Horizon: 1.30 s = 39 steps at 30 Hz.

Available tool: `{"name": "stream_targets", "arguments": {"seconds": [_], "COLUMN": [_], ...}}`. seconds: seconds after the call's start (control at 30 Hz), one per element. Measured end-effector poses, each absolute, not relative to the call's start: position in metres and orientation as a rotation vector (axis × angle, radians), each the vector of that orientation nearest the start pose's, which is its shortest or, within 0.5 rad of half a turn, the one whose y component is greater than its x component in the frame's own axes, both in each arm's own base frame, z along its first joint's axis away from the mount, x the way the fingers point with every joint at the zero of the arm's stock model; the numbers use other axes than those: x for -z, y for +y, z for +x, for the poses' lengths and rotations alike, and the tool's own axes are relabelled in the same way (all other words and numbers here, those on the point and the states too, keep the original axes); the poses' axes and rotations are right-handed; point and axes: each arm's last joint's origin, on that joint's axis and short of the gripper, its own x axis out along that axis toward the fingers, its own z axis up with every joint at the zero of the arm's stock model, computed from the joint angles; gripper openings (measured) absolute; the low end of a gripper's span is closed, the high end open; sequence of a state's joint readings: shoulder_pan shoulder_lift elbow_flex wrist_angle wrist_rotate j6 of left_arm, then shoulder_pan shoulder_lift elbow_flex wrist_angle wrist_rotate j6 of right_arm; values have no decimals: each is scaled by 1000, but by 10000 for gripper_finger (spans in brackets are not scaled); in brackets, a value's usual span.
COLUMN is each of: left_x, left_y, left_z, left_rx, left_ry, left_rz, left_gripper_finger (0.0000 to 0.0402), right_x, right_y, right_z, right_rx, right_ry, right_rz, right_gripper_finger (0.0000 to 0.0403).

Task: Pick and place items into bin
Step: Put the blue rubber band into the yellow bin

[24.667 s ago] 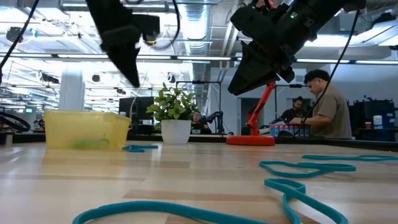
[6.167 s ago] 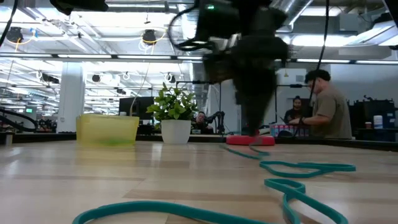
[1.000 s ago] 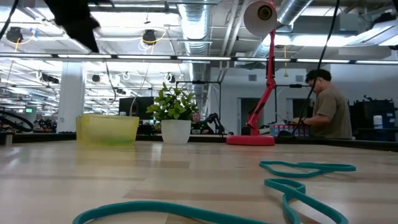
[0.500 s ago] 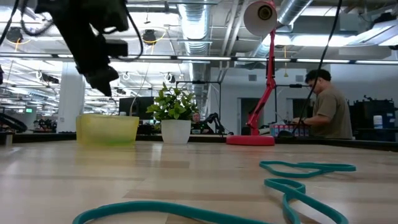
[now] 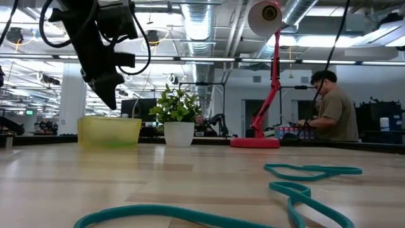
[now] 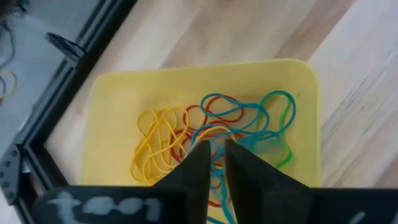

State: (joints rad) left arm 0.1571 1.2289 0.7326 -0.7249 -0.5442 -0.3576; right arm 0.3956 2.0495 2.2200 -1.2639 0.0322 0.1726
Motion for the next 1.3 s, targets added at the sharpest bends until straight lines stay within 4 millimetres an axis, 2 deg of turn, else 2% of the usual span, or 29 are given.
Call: {"name": "stream_targets", "arguments": {"seconds": [0.23,0.37,0.5,0.6,0.73,0.87,1.0,1.1,1.17,1.3], "left_x": [-202,-215,-247,-283,-328,-348,-336,-312,-292,-256], "left_y": [46,37,17,-2,-25,-39,-47,-53,-58,-70], "left_z": [203,210,216,209,184,151,130,126,127,136], "left_rx": [-773,-685,-553,-448,-326,-250,-241,-300,-334,-322], "left_ry": [1098,1055,940,811,636,500,460,447,433,382], "left_rz": [-99,-148,-159,-142,-127,-110,-113,-122,-128,-145], "left_gripper_finger": [83,89,89,89,88,88,88,88,88,88], "right_x": [-351,-348,-345,-343,-342,-353,-369,-369,-356,-295], "right_y": [158,154,149,146,144,134,115,105,104,110], "right_z": [382,376,365,360,355,334,296,271,260,254], "right_rx": [-161,-87,-5,40,-21,-35,43,127,126,24], "right_ry": [1122,1187,1302,1347,1363,1359,1310,1126,984,805], "right_rz": [-100,-129,-138,-159,-221,-229,-170,-78,4,95], "right_gripper_finger": [109,107,101,98,98,98,98,98,98,98]}}
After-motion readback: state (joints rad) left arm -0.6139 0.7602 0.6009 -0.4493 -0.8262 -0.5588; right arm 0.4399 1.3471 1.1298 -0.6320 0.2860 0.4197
